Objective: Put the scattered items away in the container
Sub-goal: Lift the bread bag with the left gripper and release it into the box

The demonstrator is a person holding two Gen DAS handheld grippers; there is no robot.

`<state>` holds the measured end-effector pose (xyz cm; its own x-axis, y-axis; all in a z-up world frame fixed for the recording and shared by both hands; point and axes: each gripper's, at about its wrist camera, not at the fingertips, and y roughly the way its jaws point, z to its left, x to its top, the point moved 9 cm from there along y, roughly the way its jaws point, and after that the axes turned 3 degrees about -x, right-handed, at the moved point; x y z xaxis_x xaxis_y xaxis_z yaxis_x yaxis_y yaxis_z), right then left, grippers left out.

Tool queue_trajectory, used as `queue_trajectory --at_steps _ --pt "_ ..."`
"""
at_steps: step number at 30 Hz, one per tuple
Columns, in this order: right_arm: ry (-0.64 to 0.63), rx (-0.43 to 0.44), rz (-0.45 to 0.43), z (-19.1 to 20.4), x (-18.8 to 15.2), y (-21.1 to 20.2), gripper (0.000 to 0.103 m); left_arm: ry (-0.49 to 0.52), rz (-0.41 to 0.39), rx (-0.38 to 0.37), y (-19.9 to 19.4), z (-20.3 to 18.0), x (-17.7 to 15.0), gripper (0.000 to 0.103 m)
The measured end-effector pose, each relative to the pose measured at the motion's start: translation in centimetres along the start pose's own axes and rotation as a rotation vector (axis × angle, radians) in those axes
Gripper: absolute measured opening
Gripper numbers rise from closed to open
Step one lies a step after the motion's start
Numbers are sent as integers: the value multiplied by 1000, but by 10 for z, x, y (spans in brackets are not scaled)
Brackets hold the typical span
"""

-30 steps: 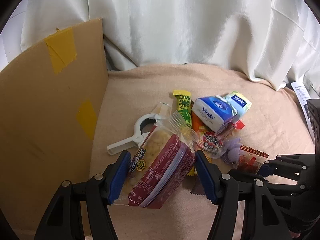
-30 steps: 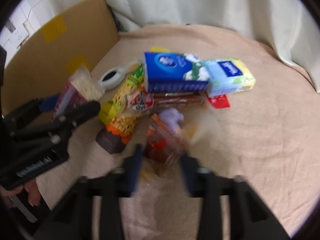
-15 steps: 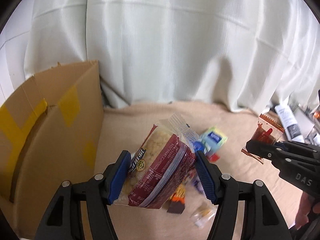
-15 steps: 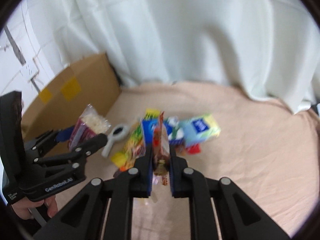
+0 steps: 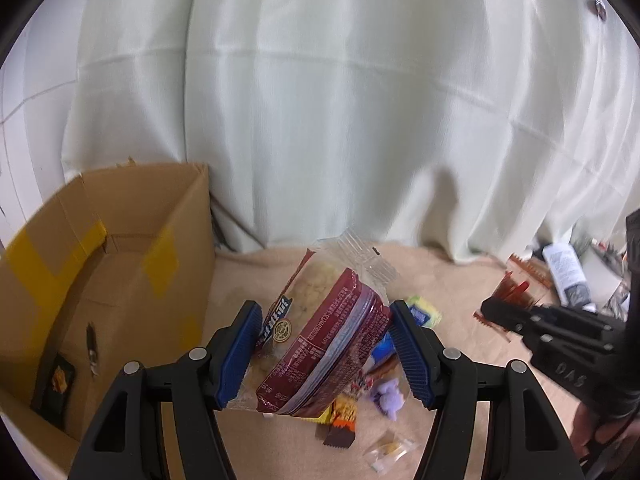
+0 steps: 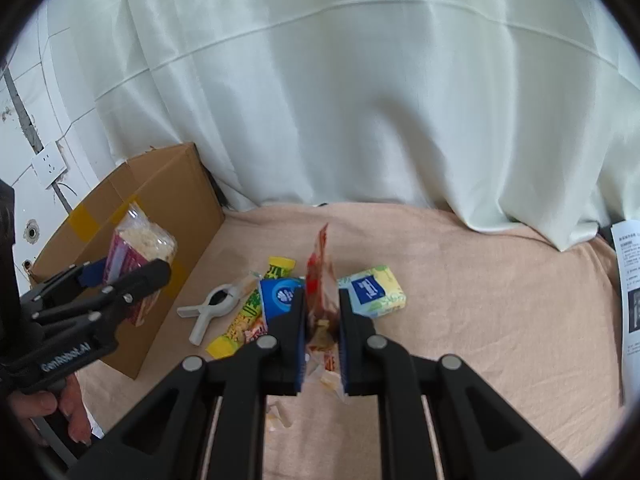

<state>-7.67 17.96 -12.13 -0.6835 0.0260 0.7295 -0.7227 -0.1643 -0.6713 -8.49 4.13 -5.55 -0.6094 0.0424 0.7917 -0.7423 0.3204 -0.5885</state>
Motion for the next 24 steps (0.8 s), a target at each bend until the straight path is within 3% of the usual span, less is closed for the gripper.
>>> queue_trajectory --at_steps 6,10,17,24 --pt "-28 10 -73 22 39 -25 16 -4 -108 38 -50 21 55 66" --pt "-65 48 -136 56 79 -42 16 11 -169 125 -88 61 81 66" --pt "-154 165 -186 151 127 -43 16 -57 -188 239 -123 146 89 66" --pt "-219 265 -138 237 131 -8 16 -97 -157 285 -127 207 74 66"
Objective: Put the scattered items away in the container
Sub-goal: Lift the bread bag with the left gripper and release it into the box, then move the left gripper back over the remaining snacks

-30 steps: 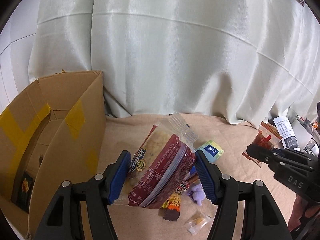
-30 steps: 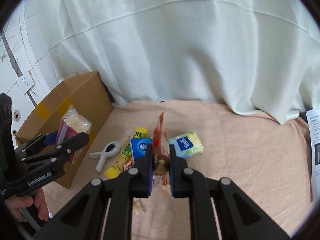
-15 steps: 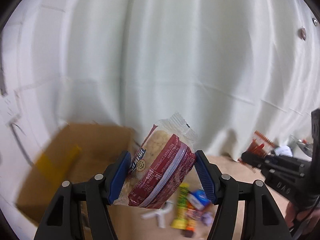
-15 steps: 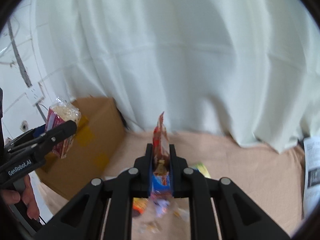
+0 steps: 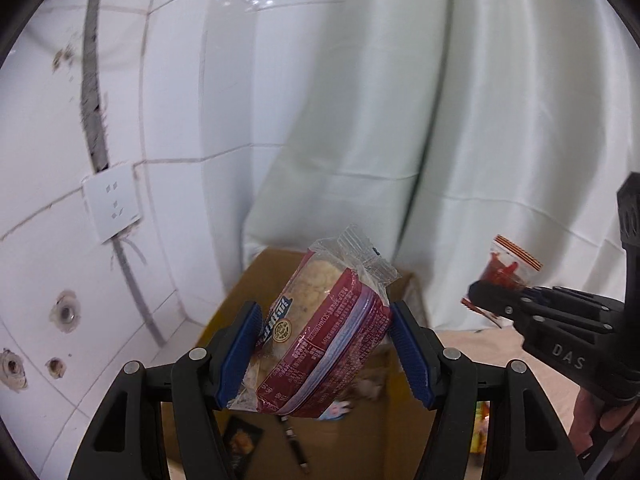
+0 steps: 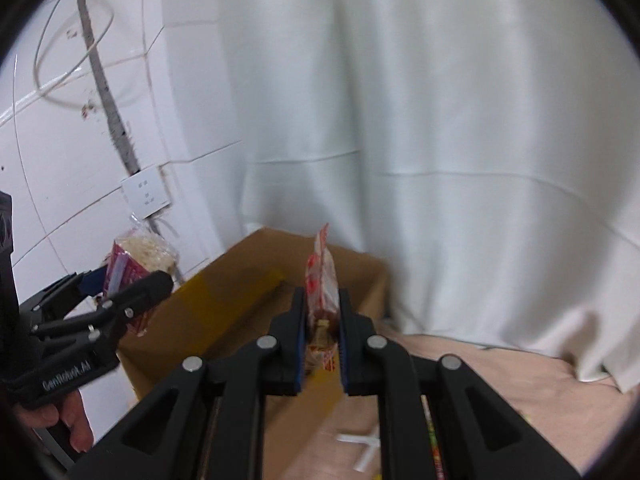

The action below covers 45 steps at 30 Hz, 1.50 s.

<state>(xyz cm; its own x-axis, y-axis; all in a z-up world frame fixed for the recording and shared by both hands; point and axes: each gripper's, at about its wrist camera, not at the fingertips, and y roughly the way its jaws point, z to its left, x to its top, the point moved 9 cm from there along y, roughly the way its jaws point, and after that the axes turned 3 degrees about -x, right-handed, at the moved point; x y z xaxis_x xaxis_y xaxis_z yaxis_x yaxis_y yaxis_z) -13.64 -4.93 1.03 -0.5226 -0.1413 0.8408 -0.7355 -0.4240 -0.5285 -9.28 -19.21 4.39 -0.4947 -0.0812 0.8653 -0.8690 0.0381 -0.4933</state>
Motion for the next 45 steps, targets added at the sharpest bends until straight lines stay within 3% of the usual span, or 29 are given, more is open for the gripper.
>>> queue_trajectory --at_steps 4,12,24,27,29,31,34,36,40,42,45 --pt "-26 39 47 31 -4 30 16 -6 41 11 11 24 -17 66" --pt "-40 58 119 50 -22 65 17 -23 92 -2 34 43 -44 66" --pt "-67 65 198 70 -35 86 17 -35 155 1 51 53 -58 67" --pt "-77 45 204 70 -36 88 18 -43 171 13 54 55 -60 72" --pt "-92 36 217 70 -37 89 23 -52 184 37 57 59 -60 82" --pt "-102 21 214 69 -37 89 49 -79 173 42 56 64 -58 83" --pt "-91 -16 201 62 -33 87 74 -82 176 32 54 66 -57 88" --pt "-71 -26 188 54 -30 84 84 -65 184 40 55 64 -58 89" --pt "-54 -67 183 43 -26 80 96 -62 182 62 56 63 -57 91" --pt "-47 -98 170 37 -23 76 102 -68 182 77 57 65 -56 102" --pt "-33 -96 144 30 -20 70 103 -35 160 51 56 58 -53 103"
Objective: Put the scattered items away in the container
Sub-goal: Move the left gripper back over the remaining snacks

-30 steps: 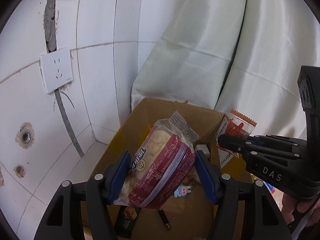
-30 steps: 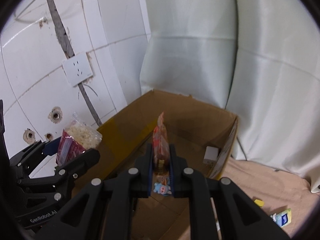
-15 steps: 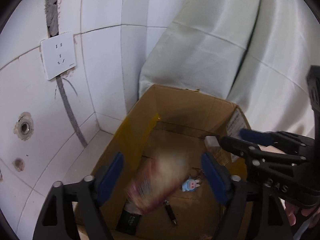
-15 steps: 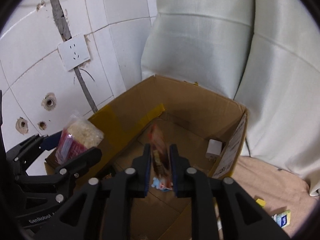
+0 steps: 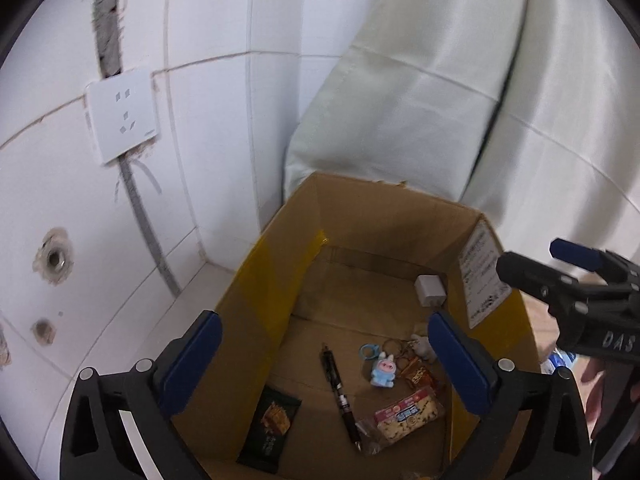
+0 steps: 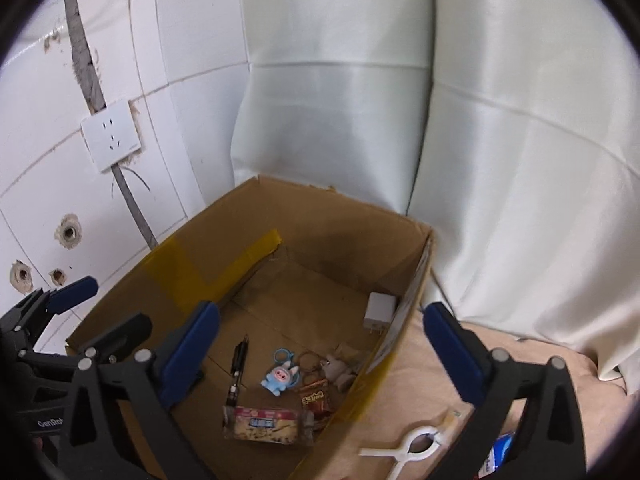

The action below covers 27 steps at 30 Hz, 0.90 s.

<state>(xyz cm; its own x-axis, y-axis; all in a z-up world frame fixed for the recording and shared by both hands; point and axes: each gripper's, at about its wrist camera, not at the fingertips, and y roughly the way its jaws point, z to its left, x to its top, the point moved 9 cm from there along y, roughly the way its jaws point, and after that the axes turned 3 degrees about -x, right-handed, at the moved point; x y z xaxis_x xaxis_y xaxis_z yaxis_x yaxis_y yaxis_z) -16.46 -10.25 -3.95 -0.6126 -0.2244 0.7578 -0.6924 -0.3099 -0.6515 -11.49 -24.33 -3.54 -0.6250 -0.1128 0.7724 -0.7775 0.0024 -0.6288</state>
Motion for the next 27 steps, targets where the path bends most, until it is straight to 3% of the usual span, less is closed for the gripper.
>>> queue_trajectory --at_steps 4,9,14,19,27 --pt "14 -27 -38 -13 3 -9 103 23 -100 3 -15 -8 12 103" --pt "33 -55 -134 -39 11 -37 103 8 -139 -45 -35 -33 31 103" --pt "136 -77 -191 -77 19 -75 103 4 -200 -94 -57 -76 50 103" --pt "154 -161 -255 -122 22 -122 103 36 -195 -191 -61 -136 57 103" --pt "165 -261 -235 -185 -7 -160 103 107 -157 -297 -54 -235 42 103"
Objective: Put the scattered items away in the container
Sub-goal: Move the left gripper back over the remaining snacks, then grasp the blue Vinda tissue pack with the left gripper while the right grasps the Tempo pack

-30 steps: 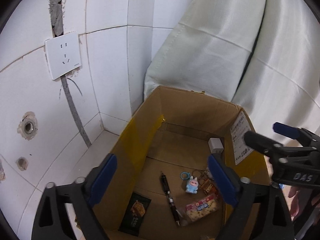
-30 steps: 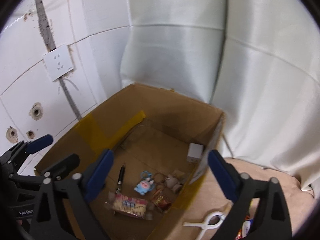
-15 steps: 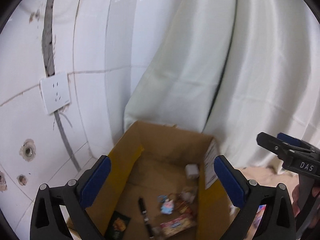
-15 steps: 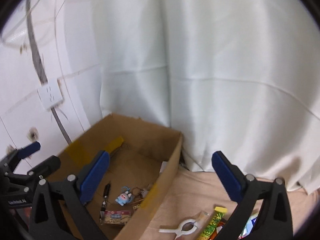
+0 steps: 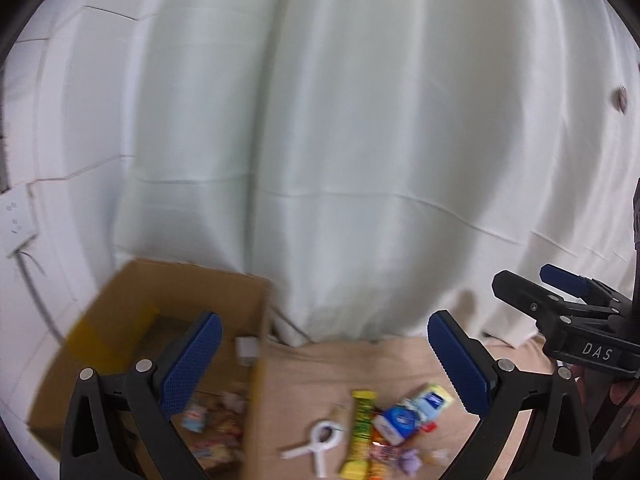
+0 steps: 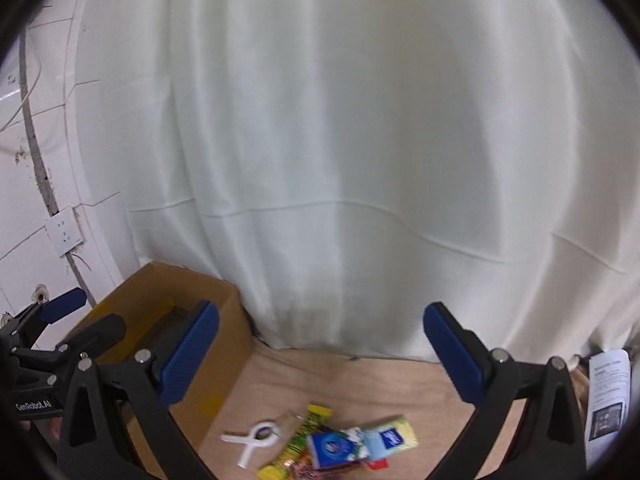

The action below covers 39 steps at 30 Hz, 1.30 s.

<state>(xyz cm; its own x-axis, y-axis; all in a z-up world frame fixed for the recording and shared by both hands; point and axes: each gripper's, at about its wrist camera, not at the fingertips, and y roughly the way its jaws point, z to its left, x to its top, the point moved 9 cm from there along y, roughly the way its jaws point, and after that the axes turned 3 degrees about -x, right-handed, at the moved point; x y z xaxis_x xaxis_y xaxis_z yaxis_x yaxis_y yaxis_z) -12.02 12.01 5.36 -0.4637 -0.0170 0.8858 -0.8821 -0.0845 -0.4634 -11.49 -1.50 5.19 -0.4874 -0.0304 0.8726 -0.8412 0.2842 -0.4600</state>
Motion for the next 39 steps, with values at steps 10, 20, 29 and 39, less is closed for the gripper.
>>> queue_trajectory --at_steps 10,20,29,39 --pt "54 -71 74 -62 -56 3 103 16 107 -29 48 -41 -60 103" --pt "76 -68 178 -90 -124 32 103 25 229 -24 96 -51 -128 103" --pt "137 -69 261 -117 -168 53 103 66 302 -82 138 -73 -181 103" --pt "178 -44 297 -126 -186 70 103 153 319 -131 167 -85 -194 103"
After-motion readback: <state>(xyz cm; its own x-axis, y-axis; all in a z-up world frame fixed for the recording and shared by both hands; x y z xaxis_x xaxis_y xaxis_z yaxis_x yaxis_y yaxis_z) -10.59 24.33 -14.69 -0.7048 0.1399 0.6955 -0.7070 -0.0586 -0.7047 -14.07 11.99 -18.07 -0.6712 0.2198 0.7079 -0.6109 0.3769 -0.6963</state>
